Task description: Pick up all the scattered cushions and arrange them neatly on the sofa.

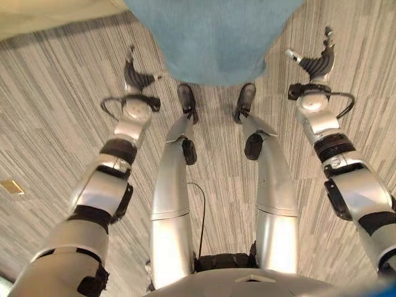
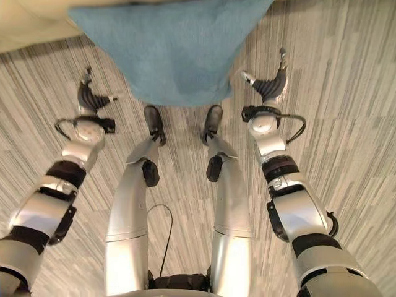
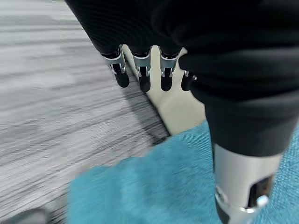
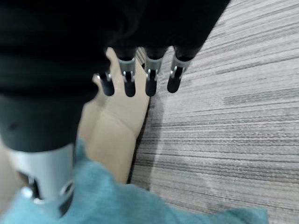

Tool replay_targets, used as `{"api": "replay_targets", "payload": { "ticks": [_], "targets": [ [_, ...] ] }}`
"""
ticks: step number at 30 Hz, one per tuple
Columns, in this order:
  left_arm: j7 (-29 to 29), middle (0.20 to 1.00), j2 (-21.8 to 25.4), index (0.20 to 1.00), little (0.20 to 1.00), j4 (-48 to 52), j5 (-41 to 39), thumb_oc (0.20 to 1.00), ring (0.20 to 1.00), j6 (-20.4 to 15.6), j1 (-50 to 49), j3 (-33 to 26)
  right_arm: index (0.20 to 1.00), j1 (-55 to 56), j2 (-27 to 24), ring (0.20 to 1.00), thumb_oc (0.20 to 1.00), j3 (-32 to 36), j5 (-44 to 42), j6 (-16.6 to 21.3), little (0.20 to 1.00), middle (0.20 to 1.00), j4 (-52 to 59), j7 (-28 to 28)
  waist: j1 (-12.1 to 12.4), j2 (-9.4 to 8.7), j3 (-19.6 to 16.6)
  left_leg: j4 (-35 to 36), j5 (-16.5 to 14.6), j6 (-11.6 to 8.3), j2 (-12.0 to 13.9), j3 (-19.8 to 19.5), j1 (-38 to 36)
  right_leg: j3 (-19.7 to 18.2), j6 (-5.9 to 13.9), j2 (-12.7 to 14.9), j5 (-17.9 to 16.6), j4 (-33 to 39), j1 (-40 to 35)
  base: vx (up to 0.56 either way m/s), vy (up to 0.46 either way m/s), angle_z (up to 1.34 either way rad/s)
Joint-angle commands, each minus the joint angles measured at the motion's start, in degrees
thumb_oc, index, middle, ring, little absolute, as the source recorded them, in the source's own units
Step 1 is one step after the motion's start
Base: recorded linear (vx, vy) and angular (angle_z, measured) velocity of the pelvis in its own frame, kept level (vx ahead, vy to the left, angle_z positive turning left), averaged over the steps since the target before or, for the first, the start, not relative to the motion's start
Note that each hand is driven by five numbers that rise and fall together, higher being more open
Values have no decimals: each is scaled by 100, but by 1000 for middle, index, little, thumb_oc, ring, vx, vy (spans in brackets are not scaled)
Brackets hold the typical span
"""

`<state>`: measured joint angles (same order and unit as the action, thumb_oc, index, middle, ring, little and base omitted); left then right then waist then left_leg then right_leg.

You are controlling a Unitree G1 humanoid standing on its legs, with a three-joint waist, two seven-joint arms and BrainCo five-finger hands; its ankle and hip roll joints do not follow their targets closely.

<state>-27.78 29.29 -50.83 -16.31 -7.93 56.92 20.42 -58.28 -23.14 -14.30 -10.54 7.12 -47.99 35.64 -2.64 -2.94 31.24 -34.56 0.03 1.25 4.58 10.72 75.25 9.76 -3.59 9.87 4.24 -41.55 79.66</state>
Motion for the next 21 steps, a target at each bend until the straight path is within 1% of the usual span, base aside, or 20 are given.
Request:
{"api": "replay_targets", "payload": {
  "ticks": [1,3,4,5,6,11,13,14,15,16,18,19,20,21],
  "targets": [
    [-182,1000,10,1000,1000,-28,45,1000,1000,-131,-606,-77,1000,666,97,1000,1000,-239,-246,239,1000,1000,238,97,-85,97,-883,-128,-563,-372,14,-625,215,-277,1072,105,-203,725,-278,51,18,1],
    [-176,1000,86,1000,1000,-57,-92,1000,1000,-170,-316,6,1000,453,62,1000,1000,-332,-323,267,1000,1000,236,54,-94,89,-898,-178,-581,-351,17,-630,396,-305,1095,107,-208,682,-92,67,8,-4],
    [-187,1000,148,1000,1000,-21,-223,1000,1000,-190,29,130,1000,173,14,1000,1000,-436,-388,260,1000,1000,227,36,-108,103,-875,-214,-579,-325,-2,-641,589,-347,1115,119,-206,619,119,65,9,-4],
    [-187,1000,150,1000,1000,-27,-227,1000,1000,-190,45,133,1000,158,12,1000,1000,-434,-391,262,1000,1000,220,35,-109,102,-876,-220,-580,-324,-4,-641,605,-349,1116,122,-203,609,137,73,22,-4],
    [-191,1000,170,1000,1000,83,-276,1000,1000,-203,370,302,1000,-151,-44,1000,1000,-582,-437,268,1000,1000,233,46,-107,124,-861,-237,-566,-306,-25,-665,741,-384,1124,121,-196,562,288,39,25,-3],
    [-249,1000,142,1000,1000,161,-255,1000,1000,-206,999,646,1000,-686,-48,1000,1000,-880,-509,279,1000,1000,219,12,-80,143,-839,-238,-531,-284,-69,-730,970,-452,1147,110,-183,502,521,36,18,3],
    [-255,1000,5,1000,1000,162,-296,1000,1000,-197,1316,776,1000,-981,8,1000,1000,-1079,-511,240,1000,1000,103,-32,-54,145,-860,-274,-516,-282,-88,-742,1073,-470,1138,91,-174,444,624,16,-15,0],
    [-269,1000,-182,1000,1000,200,-392,1000,1000,-244,1532,884,1000,-1213,133,1000,1000,-1311,-504,185,1000,1000,-63,-112,-16,139,-891,-299,-498,-284,-121,-781,1164,-474,1130,75,-168,393,716,0,0,0],
    [-268,1000,-182,1000,1000,193,-397,1000,1000,-247,1545,884,1000,-1235,132,1000,1000,-1317,-510,194,1000,1000,-83,-116,-18,145,-895,-306,-498,-284,-122,-785,1183,-470,1130,77,-166,386,732,0,0,0],
    [-270,1000,-320,1000,1000,246,-497,1000,1000,-286,1642,927,1000,-1353,254,1000,1000,-1410,-575,190,1000,1000,-166,-151,11,154,-923,-326,-485,-286,-144,-805,1235,-472,1122,78,-160,351,776,10,-18,4],
    [-295,1000,-515,1000,1000,306,-696,1000,1000,-363,1793,930,1000,-1507,443,1000,1000,-1462,-740,236,1000,1000,-254,-186,37,175,-963,-340,-463,-290,-171,-837,1320,-471,1119,78,-154,312,850,11,-19,4],
    [-319,1000,-711,1000,1000,359,-925,1000,1000,-466,1865,883,1000,-1597,643,1000,1000,-1471,-980,337,1000,1000,-281,-220,74,188,-993,-327,-462,-285,-180,-837,1355,-469,1120,74,-149,309,893,17,-10,4],
    [-315,460,-895,460,460,505,-1271,460,460,-628,1949,828,395,-1667,912,395,395,-1417,-1441,566,395,395,-179,-341,102,206,-1037,-288,-431,-286,-187,-860,1408,-481,1134,63,-161,332,942,0,0,0],
    [-274,200,-945,200,200,567,-1348,200,200,-681,1959,804,200,-1678,972,200,200,-1405,-1576,641,200,200,-141,-399,104,205,-1068,-256,-413,-291,-187,-867,1420,-475,1134,60,-164,352,948,15,-18,3]
  ]
}}
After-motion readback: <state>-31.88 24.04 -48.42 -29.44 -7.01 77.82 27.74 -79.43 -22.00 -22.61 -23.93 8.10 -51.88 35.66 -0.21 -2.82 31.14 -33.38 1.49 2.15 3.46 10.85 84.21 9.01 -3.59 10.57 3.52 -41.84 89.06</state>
